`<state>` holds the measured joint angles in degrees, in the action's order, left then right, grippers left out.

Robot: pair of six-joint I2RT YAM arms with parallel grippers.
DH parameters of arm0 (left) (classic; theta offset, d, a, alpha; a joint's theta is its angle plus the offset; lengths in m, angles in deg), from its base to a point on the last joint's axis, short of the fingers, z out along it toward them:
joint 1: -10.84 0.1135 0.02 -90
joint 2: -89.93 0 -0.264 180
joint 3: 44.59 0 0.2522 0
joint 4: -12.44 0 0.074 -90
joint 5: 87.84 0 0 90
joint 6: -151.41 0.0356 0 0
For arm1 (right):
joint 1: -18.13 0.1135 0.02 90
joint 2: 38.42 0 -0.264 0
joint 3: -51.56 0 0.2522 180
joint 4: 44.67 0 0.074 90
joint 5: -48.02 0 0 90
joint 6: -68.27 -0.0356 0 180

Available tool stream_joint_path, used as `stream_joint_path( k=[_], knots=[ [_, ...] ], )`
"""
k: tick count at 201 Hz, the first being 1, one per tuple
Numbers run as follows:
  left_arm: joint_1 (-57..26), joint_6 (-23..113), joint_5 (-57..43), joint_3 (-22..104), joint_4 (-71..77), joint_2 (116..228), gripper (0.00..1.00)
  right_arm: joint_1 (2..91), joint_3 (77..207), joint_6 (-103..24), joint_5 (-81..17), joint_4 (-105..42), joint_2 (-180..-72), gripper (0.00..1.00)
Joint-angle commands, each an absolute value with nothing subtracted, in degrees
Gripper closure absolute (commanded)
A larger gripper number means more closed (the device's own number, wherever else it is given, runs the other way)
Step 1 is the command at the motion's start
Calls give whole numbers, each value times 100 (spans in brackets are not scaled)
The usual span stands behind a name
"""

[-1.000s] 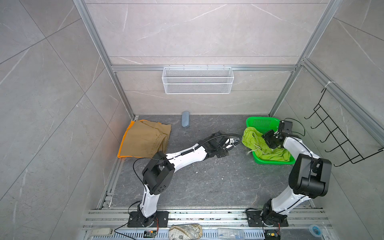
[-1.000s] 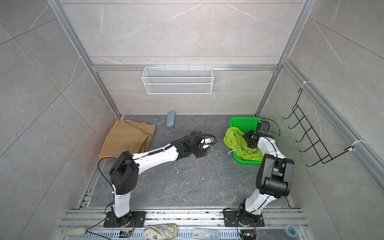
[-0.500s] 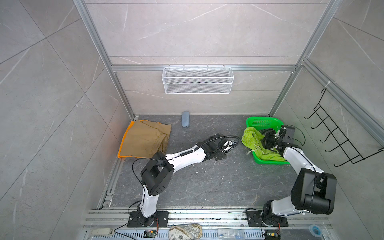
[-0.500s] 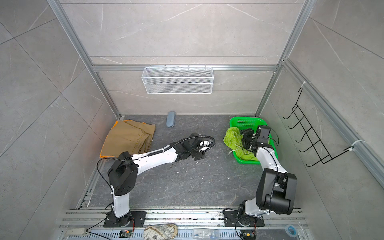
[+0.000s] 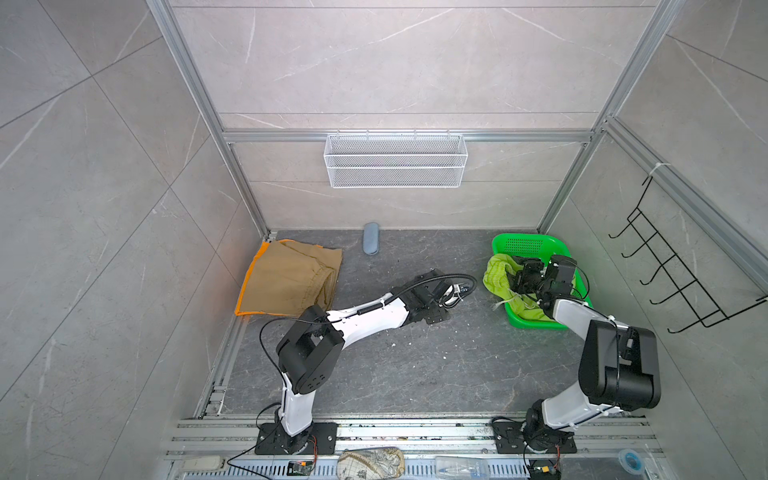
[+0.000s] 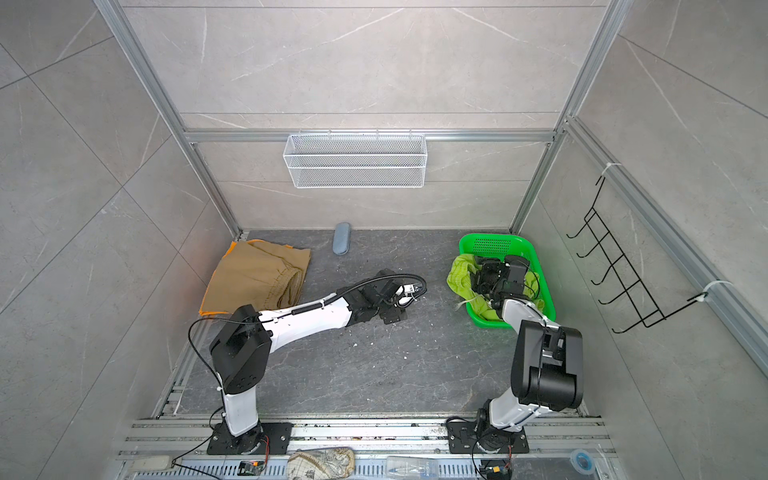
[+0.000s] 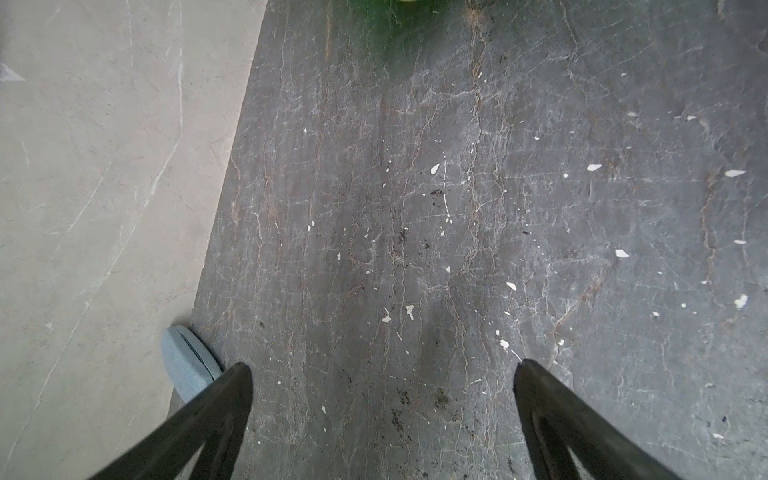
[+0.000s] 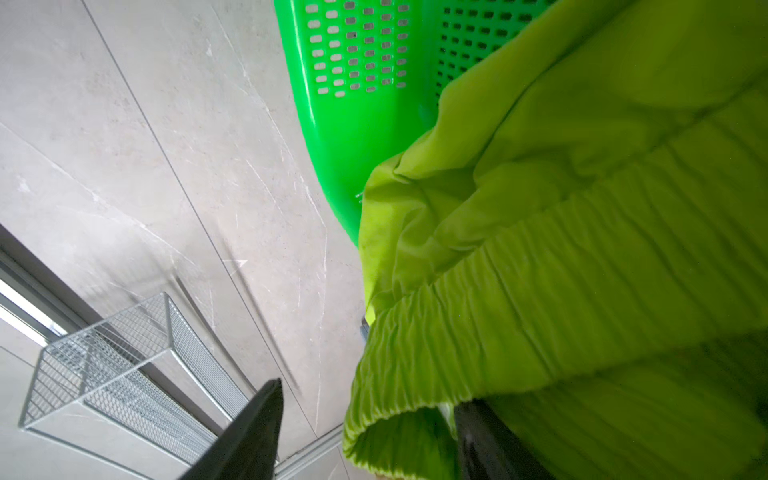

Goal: Fold and stack the shorts
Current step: 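Grasp the lime-green shorts' waistband in the basket with the right gripper, then lift the lime-green shorts out and lay them on the table with the right gripper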

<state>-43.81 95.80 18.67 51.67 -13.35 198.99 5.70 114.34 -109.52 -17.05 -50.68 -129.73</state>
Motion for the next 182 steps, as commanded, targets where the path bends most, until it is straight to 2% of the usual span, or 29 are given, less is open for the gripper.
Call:
stream_joint_path(
  k=[1, 33, 49, 68, 98, 122, 140, 161, 182],
  knots=[
    [-4407, 9446, 1978, 5170, -1351, 19616, 0, 617, 11440, -11297, -1736, -5638, -13218, 38],
    [-4407, 9436, 2017, 5186, -1359, 19621, 0, 663, 11583, -11368, -1731, -5821, -13504, 52],
    [-4402, 9419, 2053, 5179, -1385, 19604, 0, 670, 11548, -11426, -1737, -6064, -13616, 71],
    [-4403, 9410, 2126, 5146, -1393, 19567, 0, 681, 11501, -11466, -1742, -6275, -13638, 100],
    [-4361, 9229, 2397, 5109, -1276, 19432, 0, 689, 11802, -11047, -1614, -6187, -13304, 100],
    [-4195, 8639, 2541, 5254, -1334, 19271, 0, 755, 12595, -9987, -1561, -5091, -12736, 100],
    [-4062, 8278, 2570, 5420, -1504, 19121, 0, 878, 13596, -9020, -1666, -3820, -12415, 100],
    [-3841, 7966, 2580, 5567, -1742, 18830, 0, 1139, 14840, -8192, -1715, -2992, -12304, 100],
    [-3474, 7508, 2576, 5574, -1830, 18296, 0, 1750, 16451, -7305, -1763, -2079, -12498, 100]
  ],
)
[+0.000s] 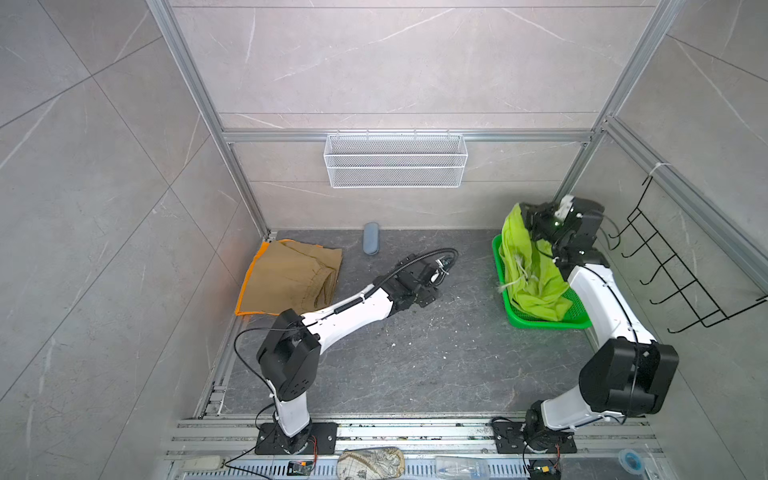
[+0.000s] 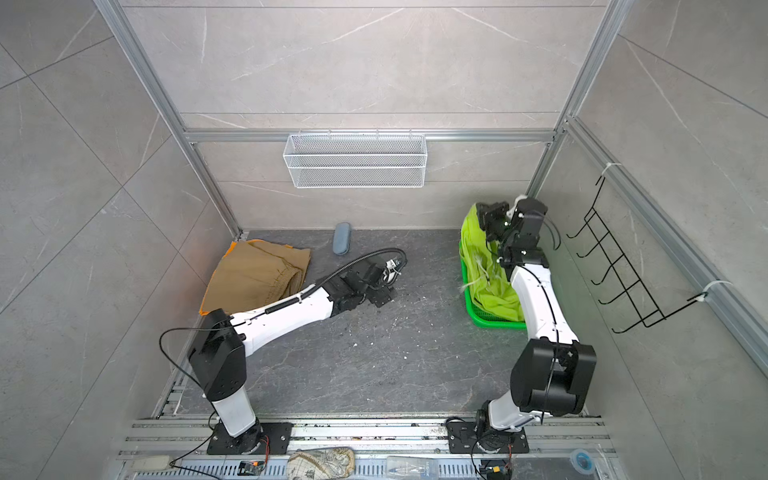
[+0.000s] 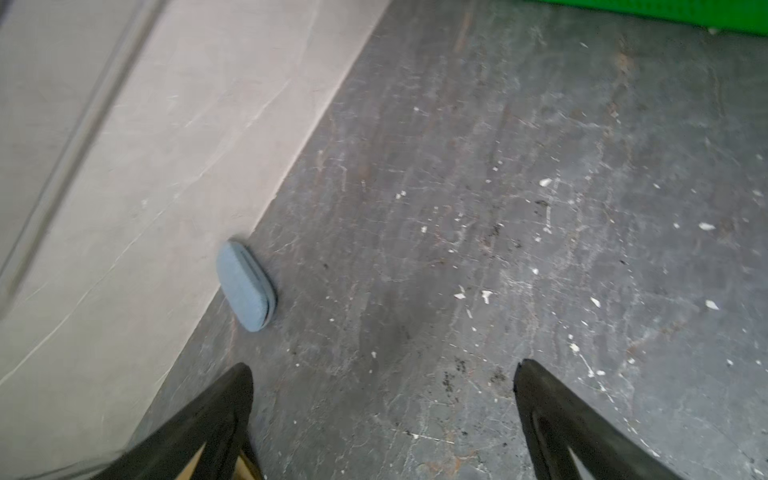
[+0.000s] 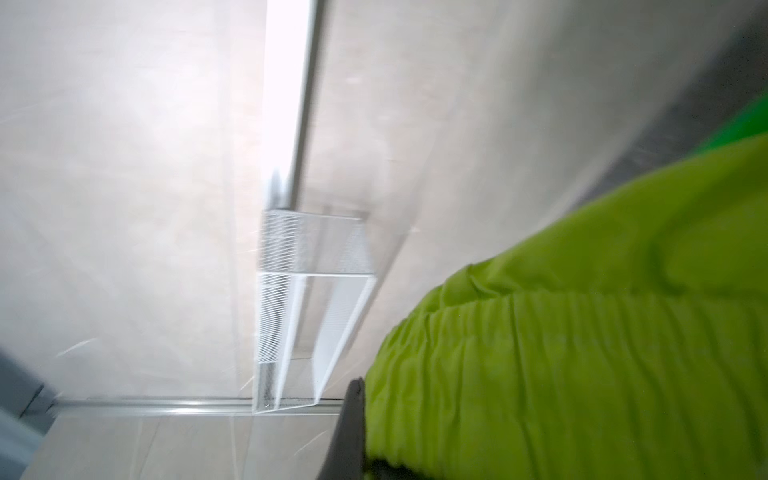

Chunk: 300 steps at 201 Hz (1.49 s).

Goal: Fold and stack the shorts
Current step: 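Lift the lime-green shorts out and lay them on the table with the right gripper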

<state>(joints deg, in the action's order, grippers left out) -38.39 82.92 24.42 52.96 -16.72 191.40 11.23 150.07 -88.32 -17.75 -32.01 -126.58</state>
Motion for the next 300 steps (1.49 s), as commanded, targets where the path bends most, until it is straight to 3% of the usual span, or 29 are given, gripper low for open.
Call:
stream_joint_path(
  k=[1, 37, 57, 65, 82, 89, 93, 134, 179, 192, 232, 300],
  knots=[
    [-3440, 7479, 2574, 5570, -1829, 18268, 0, 1808, 16567, -7257, -1772, -2027, -12516, 100],
    [-2267, 6032, 2179, 5130, -1823, 17043, 0, 3689, 19786, -6148, -1921, -233, -13724, 100],
    [-1566, 5338, 2012, 4615, -1772, 16352, 0, 4394, 20340, -5921, -1929, 459, -14342, 99],
    [-1362, 5151, 1981, 4403, -1770, 16117, 0, 4670, 20151, -5719, -2100, 664, -14443, 95],
    [-1077, 4963, 1797, 4037, -1833, 15741, 0, 5124, 19287, -5512, -2632, 971, -14472, 64],
    [-1029, 4912, 1754, 3952, -1943, 15640, 0, 5216, 18741, -5525, -2813, 917, -14396, 47],
    [-1015, 4904, 1729, 3909, -2001, 15587, 0, 5249, 18423, -5582, -2969, 894, -14348, 42],
    [-1006, 4716, 1508, 3465, -2260, 15357, 0, 5267, 15568, -5831, -3597, 194, -13566, 34],
    [-1008, 4338, 1018, 3275, -2226, 15705, 0, 5259, 14308, -5823, -4066, 170, -13427, 22],
    [-1012, 4177, 919, 3256, -2263, 15856, 0, 5213, 14183, -5891, -4205, 65, -13519, 14],
    [-1014, 3799, 666, 3134, -2251, 16022, 0, 4611, 14431, -6136, -3743, -548, -14386, 12],
    [-1017, 3770, 700, 3031, -2428, 16002, 0, 4291, 16408, -6185, -2977, -852, -16599, 16]
  ],
)
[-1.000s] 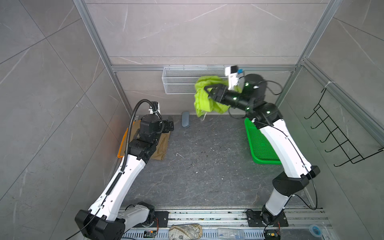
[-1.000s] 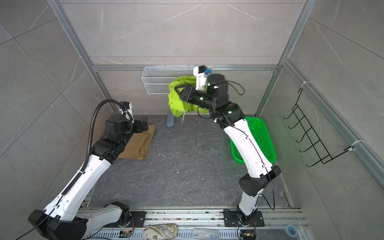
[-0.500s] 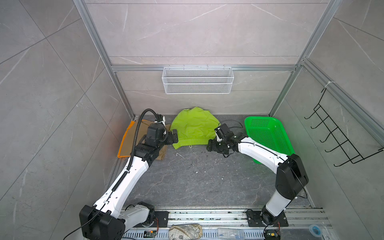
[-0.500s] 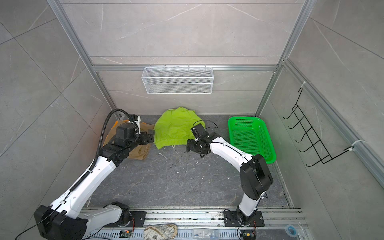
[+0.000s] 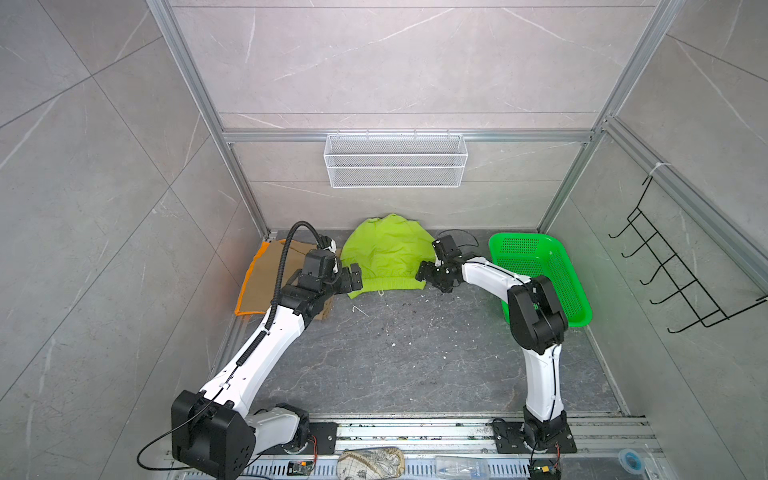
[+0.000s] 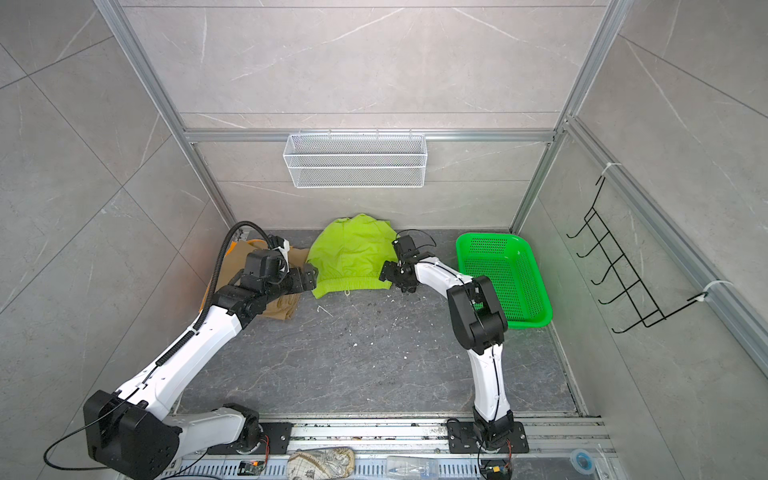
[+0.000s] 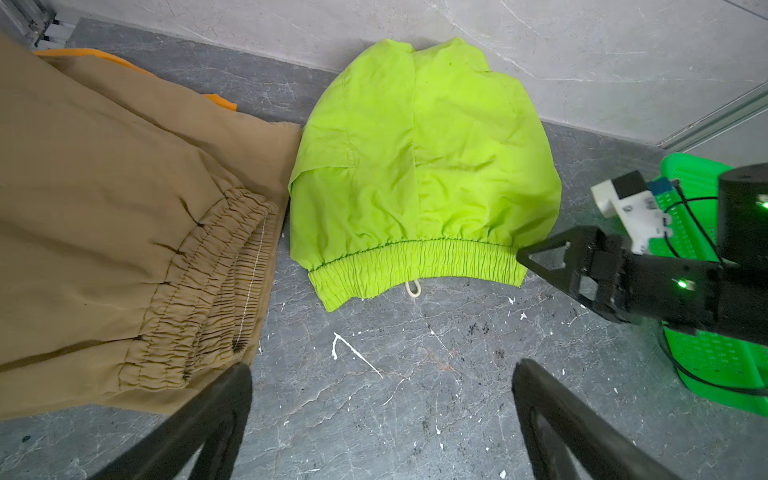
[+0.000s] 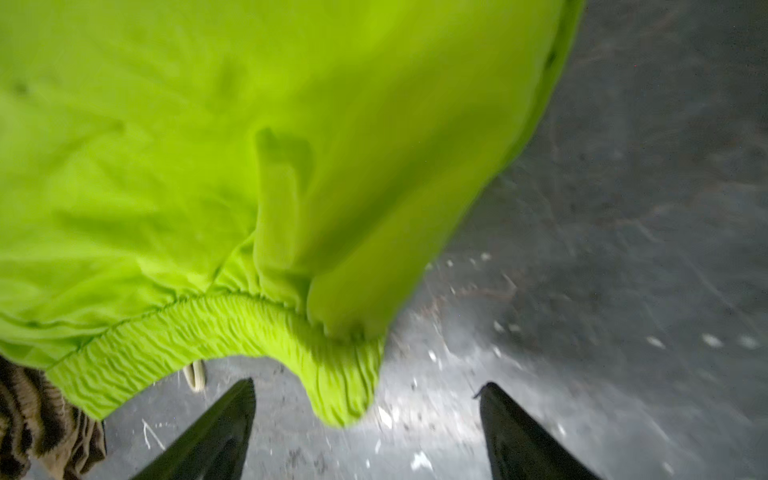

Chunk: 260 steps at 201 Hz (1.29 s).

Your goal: Fold and stack the shorts

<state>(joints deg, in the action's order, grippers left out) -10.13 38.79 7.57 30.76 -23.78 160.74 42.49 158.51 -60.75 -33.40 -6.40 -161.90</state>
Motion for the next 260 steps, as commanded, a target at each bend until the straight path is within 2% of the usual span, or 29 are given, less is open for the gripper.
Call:
stream_joint_path(
  k=[1, 16, 25, 33, 42, 47, 71, 81, 137, 166, 183, 204, 238, 260],
  knots=[
    [-1017, 3773, 700, 3028, -2427, 16009, 0, 4291, 16418, -6196, -2968, -860, -16610, 17],
    [-1021, 3750, 691, 2993, -2432, 16032, 0, 4296, 16686, -6306, -2793, -937, -16895, 23],
    [-1021, 3741, 685, 2983, -2426, 16046, 0, 4292, 16823, -6356, -2699, -944, -17026, 31],
    [-1017, 3740, 682, 2986, -2426, 16053, 0, 4294, 16903, -6379, -2663, -953, -17072, 41],
    [-1017, 3741, 687, 2982, -2433, 16059, 0, 4309, 16921, -6411, -2647, -1022, -17043, 59],
    [-1017, 3741, 697, 2982, -2432, 16058, 0, 4302, 16918, -6418, -2635, -1088, -16984, 66],
    [-1017, 3752, 691, 2973, -2400, 16066, 0, 4298, 17154, -6421, -2500, -1300, -16585, 93],
    [-1017, 3748, 671, 2991, -2399, 16068, 0, 4292, 17210, -6373, -2230, -1655, -16318, 100],
    [-1026, 3744, 576, 2852, -2433, 15739, 0, 4079, 17354, -6459, -1942, -3344, -14379, 100],
    [-1032, 3790, 612, 2650, -2444, 15513, 0, 3966, 17578, -5852, -2378, -2461, -13494, 92],
    [-1025, 3782, 612, 2532, -2388, 15479, 0, 3963, 17623, -5507, -2511, -1832, -13248, 95],
    [-1028, 3741, 547, 2523, -2331, 15515, 0, 3965, 17134, -5483, -2434, -1851, -12939, 95],
    [-1030, 3666, 511, 2639, -2321, 15525, 0, 4162, 17161, -5337, -2586, -1321, -13107, 96],
    [-1017, 3603, 568, 2613, -2312, 15430, 0, 4715, 18068, -5006, -2629, -241, -14016, 95]
  ],
)
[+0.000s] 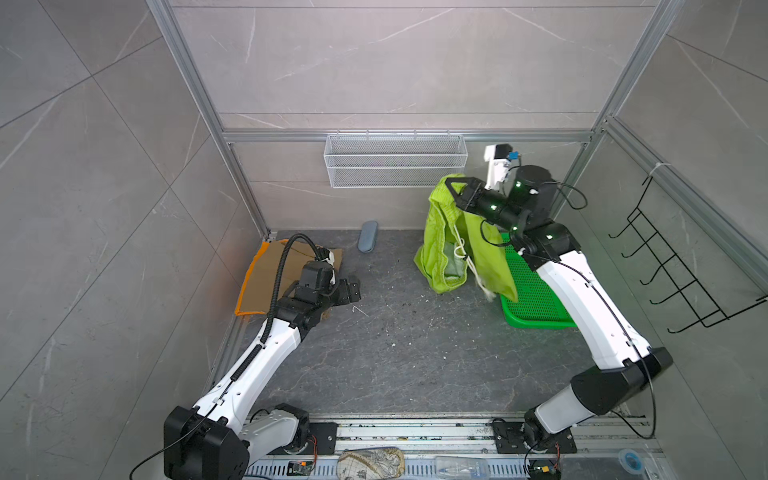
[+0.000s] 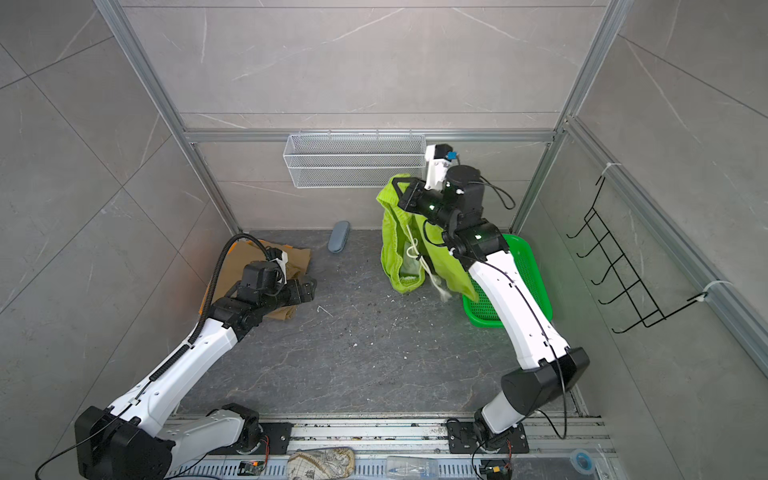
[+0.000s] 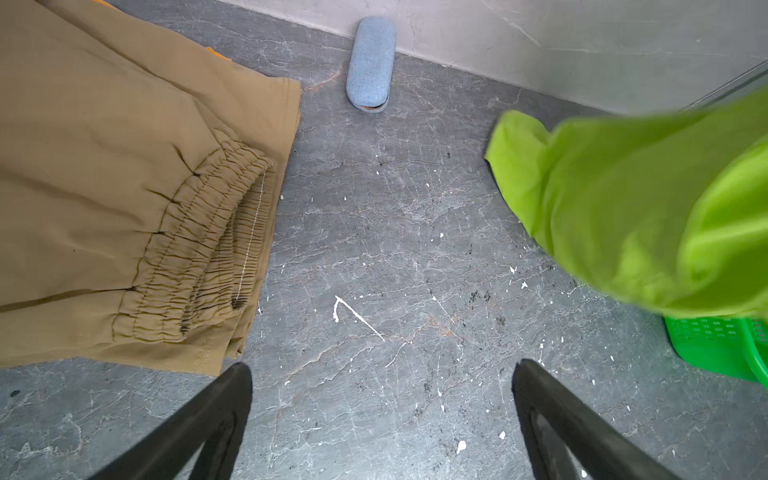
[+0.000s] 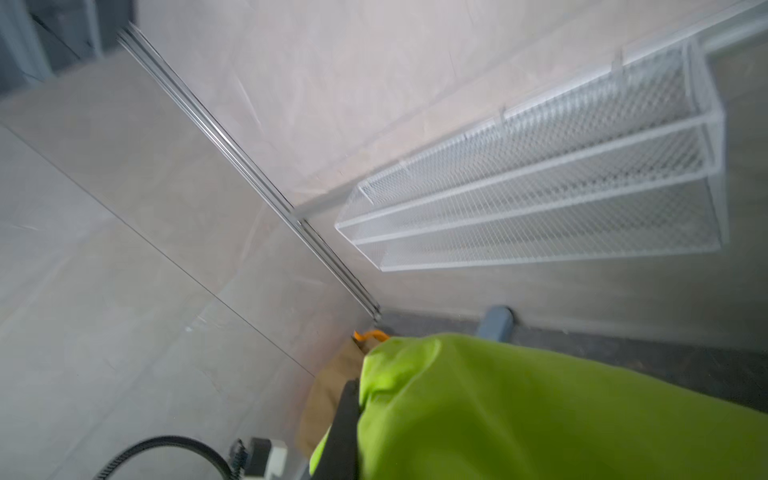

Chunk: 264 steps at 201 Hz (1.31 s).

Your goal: Fold and stack the shorts

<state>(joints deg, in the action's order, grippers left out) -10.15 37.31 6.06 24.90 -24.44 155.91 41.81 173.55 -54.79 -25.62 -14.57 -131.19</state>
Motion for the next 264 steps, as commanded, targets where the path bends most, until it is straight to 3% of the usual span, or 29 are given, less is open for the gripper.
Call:
stream_joint_path(
  k=[1, 31, 69, 89, 127, 200, 264],
  knots=[
    [-1017, 3597, 577, 2609, -2312, 15424, 0, 4740, 18123, -4995, -2627, -194, -14062, 95],
    [-1017, 3531, 682, 2537, -2405, 15272, 0, 5183, 18577, -5103, -2748, 654, -15220, 89],
    [-1017, 3482, 625, 2403, -2581, 15255, 0, 5317, 18930, -5271, -4030, 2084, -16039, 58],
    [-1018, 3295, 438, 2281, -2560, 15390, 0, 5320, 18646, -5165, -4275, 2204, -15902, 49],
    [-1041, 2494, -99, 1910, -1894, 15738, 0, 5268, 16787, -5174, -4691, 1523, -14756, 5],
    [-1122, 2457, -190, 2062, -1713, 16302, 0, 4856, 12996, -5614, -5202, 870, -12518, 3],
    [-1223, 2326, -316, 2210, -1564, 16622, 0, 4400, 11782, -5665, -5353, 651, -12319, 4]
  ],
)
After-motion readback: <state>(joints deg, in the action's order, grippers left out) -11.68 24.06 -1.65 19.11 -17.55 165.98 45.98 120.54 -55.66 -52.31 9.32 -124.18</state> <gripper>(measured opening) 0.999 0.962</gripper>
